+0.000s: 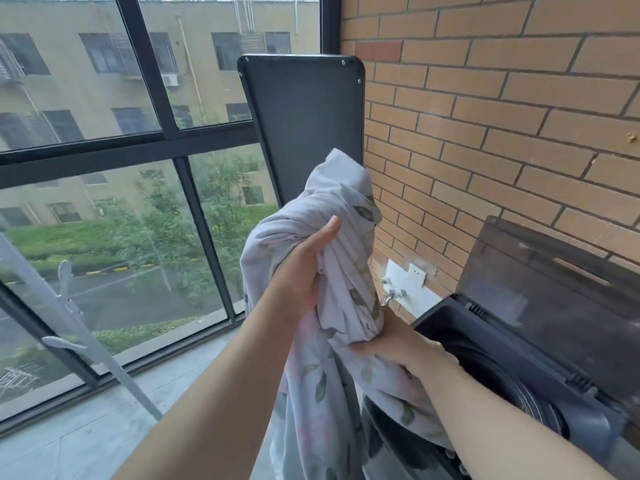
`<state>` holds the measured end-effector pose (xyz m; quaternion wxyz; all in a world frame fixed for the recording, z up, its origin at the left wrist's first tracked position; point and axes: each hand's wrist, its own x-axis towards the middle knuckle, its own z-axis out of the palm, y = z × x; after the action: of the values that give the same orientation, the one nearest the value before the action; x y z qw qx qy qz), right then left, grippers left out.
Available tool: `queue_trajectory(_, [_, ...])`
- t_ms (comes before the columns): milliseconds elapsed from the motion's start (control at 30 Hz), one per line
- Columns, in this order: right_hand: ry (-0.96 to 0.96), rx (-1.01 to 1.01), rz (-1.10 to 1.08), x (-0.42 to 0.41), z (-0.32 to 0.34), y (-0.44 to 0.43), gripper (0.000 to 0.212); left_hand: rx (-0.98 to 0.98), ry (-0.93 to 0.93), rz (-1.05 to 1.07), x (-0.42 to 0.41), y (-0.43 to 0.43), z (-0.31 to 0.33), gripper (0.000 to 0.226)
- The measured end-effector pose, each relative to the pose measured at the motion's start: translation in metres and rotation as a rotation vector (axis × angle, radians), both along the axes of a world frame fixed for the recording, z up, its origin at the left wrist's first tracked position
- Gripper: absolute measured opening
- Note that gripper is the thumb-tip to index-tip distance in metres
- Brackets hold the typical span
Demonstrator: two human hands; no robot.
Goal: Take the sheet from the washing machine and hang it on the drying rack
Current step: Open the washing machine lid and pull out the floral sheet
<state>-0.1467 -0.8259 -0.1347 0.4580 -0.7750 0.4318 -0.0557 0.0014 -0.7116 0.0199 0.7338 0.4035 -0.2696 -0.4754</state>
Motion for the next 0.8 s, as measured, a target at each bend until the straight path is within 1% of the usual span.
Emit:
queue_trajectory(67, [0.037, -0.029, -0.096, 0.002, -0.001, -0.008, 0.058, -0.009, -0.01, -0.004, 0.002, 0.005, 0.003, 0.05])
queue_trajectory(100, [0.055, -0.081, -0.141, 0.003, 0.006, -0.015, 0.041, -0.015, -0.02, 0.011, 0.005, 0.006, 0.004, 0.048])
queue_trajectory(133, [0.06, -0.142, -0.2, 0.004, 0.015, -0.022, 0.028, -0.013, -0.031, 0.035, 0.009, 0.008, 0.004, 0.046])
queue_trajectory(167, [0.055, -0.199, -0.28, 0.003, 0.027, -0.029, 0.021, -0.002, -0.041, 0.065, 0.013, 0.009, 0.004, 0.045])
queue_trajectory(233, [0.007, -0.285, -0.439, 0.005, 0.06, -0.038, 0.014, 0.024, -0.067, 0.125, 0.026, 0.012, 0.002, 0.043])
queue_trajectory(300, [-0.113, -0.35, -0.563, 0.008, 0.097, -0.04, 0.013, 0.057, -0.071, 0.168, 0.036, 0.015, 0.001, 0.042])
queue_trajectory(367, [-0.335, -0.413, -0.629, 0.014, 0.135, -0.038, 0.011, 0.087, -0.054, 0.172, 0.043, 0.019, -0.002, 0.043])
queue_trajectory(400, [-0.457, -0.46, -0.622, 0.018, 0.153, -0.035, 0.011, 0.1, -0.047, 0.172, 0.044, 0.021, -0.002, 0.043])
queue_trajectory(500, [-0.769, -0.668, -0.459, 0.03, 0.201, -0.018, 0.018, 0.112, -0.061, 0.195, 0.043, 0.024, -0.002, 0.037])
queue_trajectory(567, [-0.939, -0.714, -0.271, 0.038, 0.231, -0.001, 0.021, 0.099, -0.083, 0.191, 0.041, 0.026, 0.002, 0.035])
queue_trajectory(633, [-1.029, -0.675, -0.097, 0.045, 0.249, 0.01, 0.026, 0.079, -0.096, 0.193, 0.043, 0.031, 0.005, 0.036])
queue_trajectory(700, [-1.046, -0.622, -0.029, 0.052, 0.248, 0.007, 0.031, 0.066, -0.117, 0.213, 0.051, 0.037, 0.006, 0.038])
queue_trajectory(767, [-0.996, -0.572, -0.034, 0.055, 0.23, -0.005, 0.037, 0.066, -0.14, 0.257, 0.06, 0.043, 0.005, 0.04])
queue_trajectory(800, [-0.94, -0.516, -0.041, 0.056, 0.22, -0.01, 0.039, 0.063, -0.149, 0.276, 0.062, 0.047, 0.006, 0.04])
